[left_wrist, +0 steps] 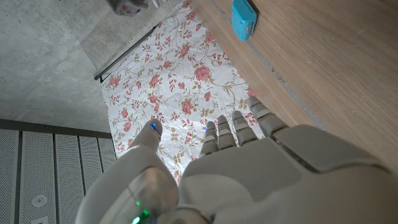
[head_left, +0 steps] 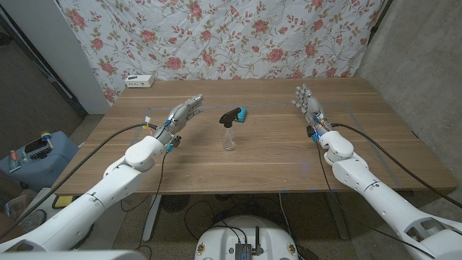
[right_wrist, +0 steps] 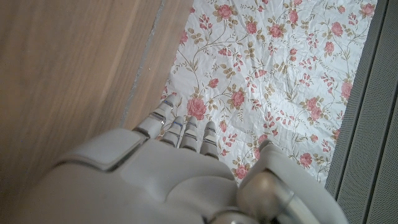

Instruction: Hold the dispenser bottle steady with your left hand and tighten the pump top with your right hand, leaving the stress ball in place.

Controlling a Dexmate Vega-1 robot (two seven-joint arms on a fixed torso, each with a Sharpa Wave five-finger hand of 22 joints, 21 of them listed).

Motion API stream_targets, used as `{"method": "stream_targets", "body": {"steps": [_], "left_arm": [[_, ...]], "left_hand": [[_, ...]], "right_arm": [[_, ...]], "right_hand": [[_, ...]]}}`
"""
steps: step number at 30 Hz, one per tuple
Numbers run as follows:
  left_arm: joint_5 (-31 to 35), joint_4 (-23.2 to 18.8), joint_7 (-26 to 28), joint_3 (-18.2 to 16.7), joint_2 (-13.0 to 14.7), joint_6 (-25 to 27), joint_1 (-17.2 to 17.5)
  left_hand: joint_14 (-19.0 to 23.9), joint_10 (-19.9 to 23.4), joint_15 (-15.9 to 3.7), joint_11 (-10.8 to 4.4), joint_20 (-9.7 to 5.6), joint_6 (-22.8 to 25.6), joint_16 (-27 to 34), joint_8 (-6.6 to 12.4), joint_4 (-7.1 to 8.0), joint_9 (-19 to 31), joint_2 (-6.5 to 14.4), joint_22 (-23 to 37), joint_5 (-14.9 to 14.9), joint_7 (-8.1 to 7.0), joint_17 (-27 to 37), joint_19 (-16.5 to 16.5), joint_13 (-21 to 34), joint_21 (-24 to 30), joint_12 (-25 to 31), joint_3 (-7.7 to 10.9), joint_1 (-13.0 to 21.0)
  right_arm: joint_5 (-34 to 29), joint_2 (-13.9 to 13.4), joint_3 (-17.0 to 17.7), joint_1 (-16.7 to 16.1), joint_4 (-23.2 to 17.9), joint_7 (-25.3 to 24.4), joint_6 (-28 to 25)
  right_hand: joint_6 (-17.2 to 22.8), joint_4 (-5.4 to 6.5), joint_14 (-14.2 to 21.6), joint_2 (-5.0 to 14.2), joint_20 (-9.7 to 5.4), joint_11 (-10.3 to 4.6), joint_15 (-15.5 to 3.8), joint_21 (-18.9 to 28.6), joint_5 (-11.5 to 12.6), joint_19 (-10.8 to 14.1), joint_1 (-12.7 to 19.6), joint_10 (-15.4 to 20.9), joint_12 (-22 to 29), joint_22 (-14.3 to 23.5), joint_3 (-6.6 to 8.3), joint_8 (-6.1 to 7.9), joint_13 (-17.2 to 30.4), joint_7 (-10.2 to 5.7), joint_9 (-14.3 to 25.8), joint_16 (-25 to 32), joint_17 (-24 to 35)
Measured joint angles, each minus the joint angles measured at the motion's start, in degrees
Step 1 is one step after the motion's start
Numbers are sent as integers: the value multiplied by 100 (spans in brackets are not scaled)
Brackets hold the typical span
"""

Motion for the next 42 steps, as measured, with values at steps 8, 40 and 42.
{"method": "stream_targets", "body": {"steps": [8, 40, 42], "left_arm": [[52, -73, -107, -51, 140, -115, 109], [344, -107, -405, -80, 459, -450, 402], [354, -98, -437, -58, 471, -451, 389]], "left_hand": [[31, 19, -30, -19, -31, 0, 0, 0, -76, 0, -47, 0, 28, 0, 0, 31, 0, 0, 0, -17, 38], [227, 193, -40, -193, -205, 51, 22, 0, -740, 0, -791, 1, 262, -155, 14, 205, -1, 0, 0, -208, 884], [229, 193, -42, -193, -205, 51, 22, 0, -747, 0, -785, 1, 262, -155, 14, 205, 0, 0, 0, -216, 925]], "right_arm": [[83, 15, 28, -44, -27, -14, -15], [-133, 5, -34, -165, -388, -557, -412], [-147, 8, -38, -175, -402, -586, -420]], "right_hand": [[-31, 0, 0, 0, 0, 32, 0, 0, 0, 0, 0, -32, 0, 0, 0, 0, 0, 31, 0, 0, 0], [-51, 0, 0, 24, 0, 31, 0, 0, 23, 0, -23, -32, 0, 0, 0, 0, 1, 51, 1, 0, 2], [-51, 0, 0, 24, 0, 31, 0, 0, 23, 0, -24, -32, 0, 0, 0, 0, 1, 51, 1, 0, 2]]}}
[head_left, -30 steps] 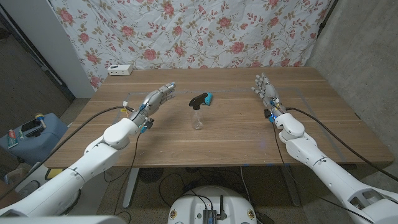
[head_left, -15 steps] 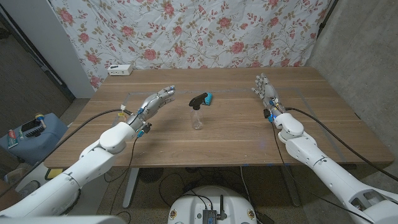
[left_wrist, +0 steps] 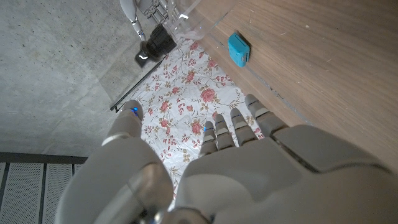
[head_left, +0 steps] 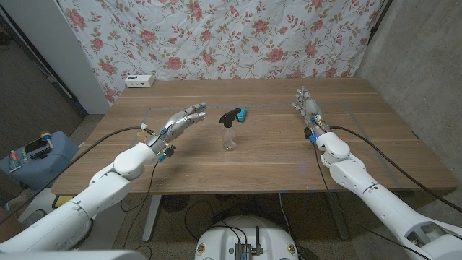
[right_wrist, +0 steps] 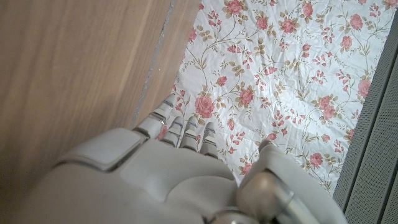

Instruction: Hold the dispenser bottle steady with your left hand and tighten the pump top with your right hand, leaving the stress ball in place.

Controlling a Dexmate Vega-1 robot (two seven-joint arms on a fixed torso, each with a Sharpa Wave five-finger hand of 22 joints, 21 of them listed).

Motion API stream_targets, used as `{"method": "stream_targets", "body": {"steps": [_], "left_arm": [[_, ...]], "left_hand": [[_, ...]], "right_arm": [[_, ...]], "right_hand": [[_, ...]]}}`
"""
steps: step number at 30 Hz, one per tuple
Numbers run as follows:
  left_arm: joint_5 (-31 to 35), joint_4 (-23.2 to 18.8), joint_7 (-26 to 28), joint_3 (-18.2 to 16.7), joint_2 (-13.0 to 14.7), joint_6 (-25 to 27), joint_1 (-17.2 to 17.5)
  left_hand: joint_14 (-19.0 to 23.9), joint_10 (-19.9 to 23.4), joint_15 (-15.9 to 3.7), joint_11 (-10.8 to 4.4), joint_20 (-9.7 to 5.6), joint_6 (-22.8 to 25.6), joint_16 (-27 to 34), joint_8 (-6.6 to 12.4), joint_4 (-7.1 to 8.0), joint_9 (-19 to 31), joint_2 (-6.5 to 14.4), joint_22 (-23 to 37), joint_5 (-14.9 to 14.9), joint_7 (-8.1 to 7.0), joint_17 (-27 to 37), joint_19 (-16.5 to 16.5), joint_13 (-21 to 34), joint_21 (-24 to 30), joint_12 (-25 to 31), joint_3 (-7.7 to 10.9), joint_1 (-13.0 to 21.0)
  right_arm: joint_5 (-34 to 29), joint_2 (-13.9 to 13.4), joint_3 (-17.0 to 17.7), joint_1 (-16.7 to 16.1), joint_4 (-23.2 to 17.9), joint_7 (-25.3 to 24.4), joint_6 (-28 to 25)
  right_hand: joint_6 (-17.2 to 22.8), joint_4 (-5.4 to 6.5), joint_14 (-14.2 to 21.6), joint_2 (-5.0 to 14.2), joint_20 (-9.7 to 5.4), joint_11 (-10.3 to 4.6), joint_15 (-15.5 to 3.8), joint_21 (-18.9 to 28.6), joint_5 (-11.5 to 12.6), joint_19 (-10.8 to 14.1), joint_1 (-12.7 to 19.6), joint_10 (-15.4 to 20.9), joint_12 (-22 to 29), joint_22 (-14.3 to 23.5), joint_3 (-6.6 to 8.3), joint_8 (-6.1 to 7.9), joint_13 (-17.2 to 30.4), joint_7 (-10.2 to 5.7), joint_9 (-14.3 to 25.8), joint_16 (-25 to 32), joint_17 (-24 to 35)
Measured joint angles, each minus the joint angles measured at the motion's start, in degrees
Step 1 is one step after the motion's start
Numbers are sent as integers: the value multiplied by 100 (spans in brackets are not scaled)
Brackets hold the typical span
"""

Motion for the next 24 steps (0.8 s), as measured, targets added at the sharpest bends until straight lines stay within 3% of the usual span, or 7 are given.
{"method": "stream_targets", "body": {"steps": [13, 18, 24], "left_arm": [[132, 25, -192, 172, 44, 45, -140], [193, 25, -250, 244, 60, 104, -200], [295, 23, -258, 320, 63, 160, -242]], "left_hand": [[69, 40, -8, 40, -30, -49, 0, 0, -56, 0, -154, 0, 138, 142, -1, 31, 0, 0, 0, -57, 441], [90, 61, -29, 64, 23, -104, 0, 0, -69, 0, -184, -28, 201, 231, -1, 40, 0, 0, 0, -105, 636], [100, 10, -38, 114, -20, -182, 0, 0, -67, 0, -212, -28, 269, 309, -1, -3, 0, -45, -23, -163, 817]], "right_arm": [[-70, 12, -9, -40, -73, -134, -39], [-78, 13, -10, -45, -77, -151, -42], [-86, 13, -10, -50, -79, -167, -54]], "right_hand": [[0, -24, 0, 0, 0, 30, 0, 0, 0, 0, 0, -31, 0, 0, 24, 0, 0, 0, 0, 0, 0], [0, -24, 0, 0, 0, -2, 0, 0, 0, 0, 0, 2, 0, 0, 24, 0, 0, 0, 0, 0, 1], [23, -24, 44, 0, 0, -53, -1, 0, 0, 0, 0, 53, 0, 0, 24, 0, 0, 22, 0, 22, 1]]}}
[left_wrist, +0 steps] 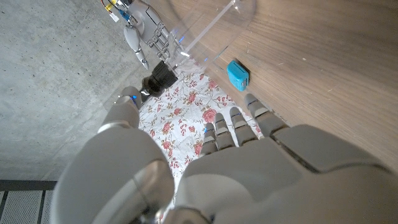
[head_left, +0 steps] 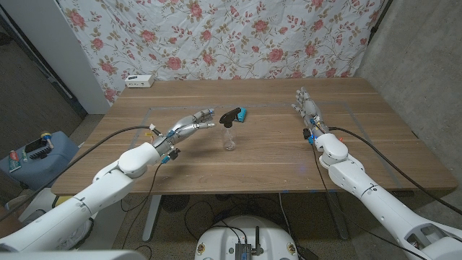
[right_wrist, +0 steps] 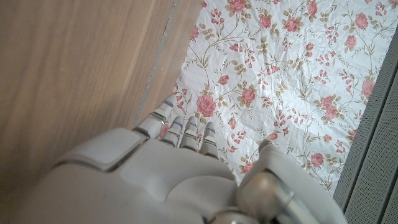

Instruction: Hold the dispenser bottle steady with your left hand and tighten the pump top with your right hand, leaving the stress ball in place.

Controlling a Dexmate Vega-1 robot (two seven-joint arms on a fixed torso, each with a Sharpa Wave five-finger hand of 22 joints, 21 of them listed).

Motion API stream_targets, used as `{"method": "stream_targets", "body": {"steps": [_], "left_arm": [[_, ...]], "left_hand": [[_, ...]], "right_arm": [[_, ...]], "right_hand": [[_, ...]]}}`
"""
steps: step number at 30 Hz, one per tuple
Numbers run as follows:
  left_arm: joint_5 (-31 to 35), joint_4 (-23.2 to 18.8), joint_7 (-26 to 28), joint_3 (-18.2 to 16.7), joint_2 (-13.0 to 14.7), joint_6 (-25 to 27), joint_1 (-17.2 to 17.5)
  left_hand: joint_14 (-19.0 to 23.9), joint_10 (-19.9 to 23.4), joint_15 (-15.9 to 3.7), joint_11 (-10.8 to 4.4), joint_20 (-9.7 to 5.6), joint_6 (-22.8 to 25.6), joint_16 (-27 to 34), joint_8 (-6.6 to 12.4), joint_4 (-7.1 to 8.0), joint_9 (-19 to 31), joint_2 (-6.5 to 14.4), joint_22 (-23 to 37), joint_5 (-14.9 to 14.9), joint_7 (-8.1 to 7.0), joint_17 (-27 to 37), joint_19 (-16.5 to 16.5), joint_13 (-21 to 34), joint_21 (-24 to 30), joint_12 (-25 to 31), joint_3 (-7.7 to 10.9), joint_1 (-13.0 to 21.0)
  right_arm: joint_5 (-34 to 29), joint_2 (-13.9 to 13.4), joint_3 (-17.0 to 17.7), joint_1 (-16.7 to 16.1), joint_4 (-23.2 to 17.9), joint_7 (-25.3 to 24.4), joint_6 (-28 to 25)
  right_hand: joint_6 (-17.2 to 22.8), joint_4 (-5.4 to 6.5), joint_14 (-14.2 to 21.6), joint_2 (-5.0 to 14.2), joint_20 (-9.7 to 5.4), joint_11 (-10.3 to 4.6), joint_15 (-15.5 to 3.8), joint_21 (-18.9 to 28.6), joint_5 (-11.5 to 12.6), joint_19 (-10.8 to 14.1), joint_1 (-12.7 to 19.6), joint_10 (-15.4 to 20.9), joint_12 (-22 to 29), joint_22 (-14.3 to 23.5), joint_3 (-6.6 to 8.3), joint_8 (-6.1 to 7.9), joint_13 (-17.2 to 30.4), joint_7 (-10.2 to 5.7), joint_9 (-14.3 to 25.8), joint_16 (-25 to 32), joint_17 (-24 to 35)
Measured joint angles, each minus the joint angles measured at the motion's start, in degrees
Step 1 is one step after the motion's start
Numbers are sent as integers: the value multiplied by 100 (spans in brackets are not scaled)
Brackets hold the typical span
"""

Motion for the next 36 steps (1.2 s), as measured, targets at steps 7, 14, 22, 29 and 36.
{"method": "stream_targets", "body": {"steps": [7, 14, 22, 29, 36], "left_arm": [[116, -6, 2, 103, -10, 39, -45], [215, -4, 9, 189, -55, 46, -88], [369, 30, 105, 266, -122, 46, -113], [524, 101, 203, 356, -219, -3, -158], [677, 220, 310, 442, -349, -85, -210]], "left_hand": [[0, 0, 0, 0, -19, -2, 0, 0, 5, 0, -16, 0, 65, 2, -11, -83, 0, 0, 0, -90, 150], [30, 21, 31, -22, -110, -2, 0, 0, 37, 0, -27, 1, 109, 1, -15, -220, 0, -23, 0, -204, 319], [30, 21, 31, -22, -122, -2, 0, 0, 54, 0, -9, 1, 151, 1, -15, -450, 0, -72, 0, -309, 443], [52, 52, 10, -52, -123, -2, 0, 0, 54, 0, -18, 1, 197, 1, -14, -575, 0, -84, 0, -393, 539], [173, 175, 30, -115, -122, 83, 0, 23, 57, 0, 22, 1, 235, -84, -14, -655, 0, -84, 0, -480, 715]], "right_arm": [[-19, -2, 0, -1, -1, -17, -13], [-103, -10, -5, -18, -40, -144, -55], [-130, -12, -3, -59, -68, -196, -56], [-131, -12, 2, -82, -69, -190, -2], [-125, -11, 10, -104, -69, -165, 46]], "right_hand": [[61, -49, 126, 0, 2, -19, -19, 22, 0, 15, 0, 105, 23, 0, 0, 20, 0, 144, 0, 0, 0], [145, -65, 295, 0, -10, 42, -10, -4, 14, -156, 0, 267, 67, 0, 16, 44, 0, 227, 0, 62, -30], [172, -96, 295, 0, -2, 62, -10, -4, 19, -209, 0, 287, 67, 0, -1, 44, -29, 254, 0, 62, -30], [151, -96, 295, 0, 19, 62, -9, -4, 19, -246, 0, 287, 67, 0, -1, 44, -29, 276, 0, 42, -29], [151, -96, 295, 0, -1, 65, -9, -3, 19, -266, 0, 284, 39, 0, -1, 44, -29, 275, 0, 38, -29]]}}
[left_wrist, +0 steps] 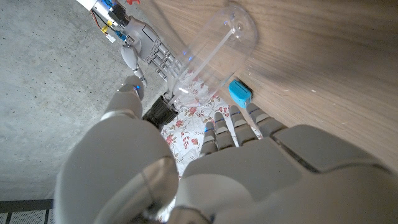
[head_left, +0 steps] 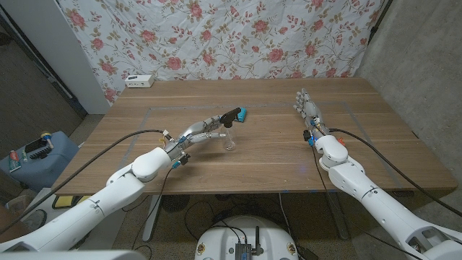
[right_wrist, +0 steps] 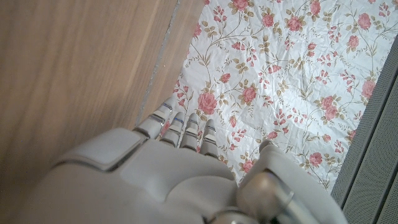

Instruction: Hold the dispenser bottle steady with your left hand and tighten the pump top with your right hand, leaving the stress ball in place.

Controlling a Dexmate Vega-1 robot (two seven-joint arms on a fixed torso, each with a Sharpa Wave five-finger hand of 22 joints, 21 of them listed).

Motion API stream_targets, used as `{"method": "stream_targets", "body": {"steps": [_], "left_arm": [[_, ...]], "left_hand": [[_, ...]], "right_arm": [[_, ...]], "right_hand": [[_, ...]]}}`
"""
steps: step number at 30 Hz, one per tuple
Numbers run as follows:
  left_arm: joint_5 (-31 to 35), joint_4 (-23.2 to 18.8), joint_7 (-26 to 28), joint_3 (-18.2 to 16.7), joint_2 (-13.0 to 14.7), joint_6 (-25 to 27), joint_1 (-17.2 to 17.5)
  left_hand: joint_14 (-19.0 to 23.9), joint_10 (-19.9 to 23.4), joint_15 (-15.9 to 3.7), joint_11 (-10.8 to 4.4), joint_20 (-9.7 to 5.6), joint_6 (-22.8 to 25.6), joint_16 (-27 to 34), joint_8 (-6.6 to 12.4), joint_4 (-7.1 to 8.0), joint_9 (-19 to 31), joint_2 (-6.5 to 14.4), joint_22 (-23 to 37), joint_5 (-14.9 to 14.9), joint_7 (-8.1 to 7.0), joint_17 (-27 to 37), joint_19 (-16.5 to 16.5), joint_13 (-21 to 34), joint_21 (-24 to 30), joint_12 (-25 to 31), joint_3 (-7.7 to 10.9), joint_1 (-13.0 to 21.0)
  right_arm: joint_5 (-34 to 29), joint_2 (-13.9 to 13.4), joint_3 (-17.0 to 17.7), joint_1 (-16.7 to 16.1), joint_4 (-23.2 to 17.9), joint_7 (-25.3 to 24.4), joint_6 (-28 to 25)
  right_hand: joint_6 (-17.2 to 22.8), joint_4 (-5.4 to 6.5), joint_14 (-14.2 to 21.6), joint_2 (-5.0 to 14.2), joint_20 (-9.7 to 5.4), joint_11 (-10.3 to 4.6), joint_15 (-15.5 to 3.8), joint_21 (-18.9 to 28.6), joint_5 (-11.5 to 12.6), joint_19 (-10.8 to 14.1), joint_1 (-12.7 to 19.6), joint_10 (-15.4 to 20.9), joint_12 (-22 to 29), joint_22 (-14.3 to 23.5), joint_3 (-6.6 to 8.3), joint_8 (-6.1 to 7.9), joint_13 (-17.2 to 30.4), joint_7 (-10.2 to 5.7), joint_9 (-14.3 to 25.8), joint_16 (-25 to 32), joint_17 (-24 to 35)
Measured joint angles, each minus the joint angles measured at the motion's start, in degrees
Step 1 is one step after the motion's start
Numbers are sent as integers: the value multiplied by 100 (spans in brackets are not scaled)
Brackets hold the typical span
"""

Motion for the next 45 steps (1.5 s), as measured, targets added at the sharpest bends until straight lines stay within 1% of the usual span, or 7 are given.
{"method": "stream_targets", "body": {"steps": [16, 22, 32, 37, 40, 43, 45], "left_arm": [[245, 317, 226, 146, -265, -168, -116], [301, 451, 250, 204, -351, -222, -180], [366, 649, 246, 315, -484, -276, -309], [396, 702, 238, 360, -519, -284, -349], [416, 716, 237, 378, -530, -284, -365], [430, 722, 237, 392, -536, -284, -373], [443, 722, 237, 401, -536, -274, -379]], "left_hand": [[178, 225, -10, -121, 1, 268, 0, 21, 76, 0, 45, 1, 49, -78, 1, -123, 0, 23, 33, -228, 257], [288, 306, -20, -102, -30, 377, 0, 22, 86, 0, 60, 1, 49, -89, 1, -154, 0, 46, 33, -312, 332], [514, 572, -21, -126, 0, 612, 45, 43, 107, 0, 112, 1, 77, -135, 1, -184, -17, 46, 67, -436, 431], [652, 722, -27, -117, 0, 790, 45, 65, 114, 0, 127, 1, 82, -131, 1, -184, -16, 68, 111, -519, 489], [708, 794, -31, -157, 0, 853, 45, 66, 120, 0, 114, 1, 82, -156, 2, -184, -16, 68, 111, -560, 537], [748, 848, -10, -132, 0, 911, 45, 66, 137, 0, 134, 1, 82, -132, 1, -184, -16, 68, 111, -590, 560], [779, 869, -39, -153, 0, 941, 45, 66, 138, 0, 113, 1, 82, -161, 1, -184, -16, 67, 111, -623, 580]], "right_arm": [[20, 40, 25, -53, 56, 22, 142], [23, 47, 37, -68, 74, 21, 170], [28, 69, 55, -78, 128, 17, 243], [30, 79, 61, -83, 153, 17, 281], [31, 84, 64, -88, 164, 19, 304], [32, 89, 66, -93, 176, 22, 321], [32, 91, 68, -96, 179, 23, 331]], "right_hand": [[-22, 0, 0, 0, 0, 18, 0, 1, 0, 0, 0, -23, -22, 0, 0, 0, 1, -22, 0, -22, 1], [-21, 0, 0, 0, 0, -1, 0, 1, 0, 1, 0, -42, -22, 0, 0, 0, 1, -22, 0, -22, 1], [-21, 0, -1, 0, 0, -1, 0, 1, -1, 1, 0, -42, -21, 0, 0, 0, 2, -22, 0, -22, 1], [-21, 0, -1, 0, 0, -1, 0, 1, -1, 1, 0, -42, -19, 0, 0, 0, 2, -22, 0, -22, 2], [-21, 1, -1, 0, 0, -1, 0, 1, -1, 1, 0, -42, -19, 0, 0, 0, 2, -22, 0, -22, 2], [-21, 1, -1, 0, 0, -1, 0, 1, -1, 1, 0, -41, -19, 0, 0, 0, 2, -22, 0, -22, 2], [-21, 1, -1, -1, -1, -2, 0, 1, -1, 1, 0, -41, -19, 0, 0, 0, 2, -22, 0, -22, 2]]}}
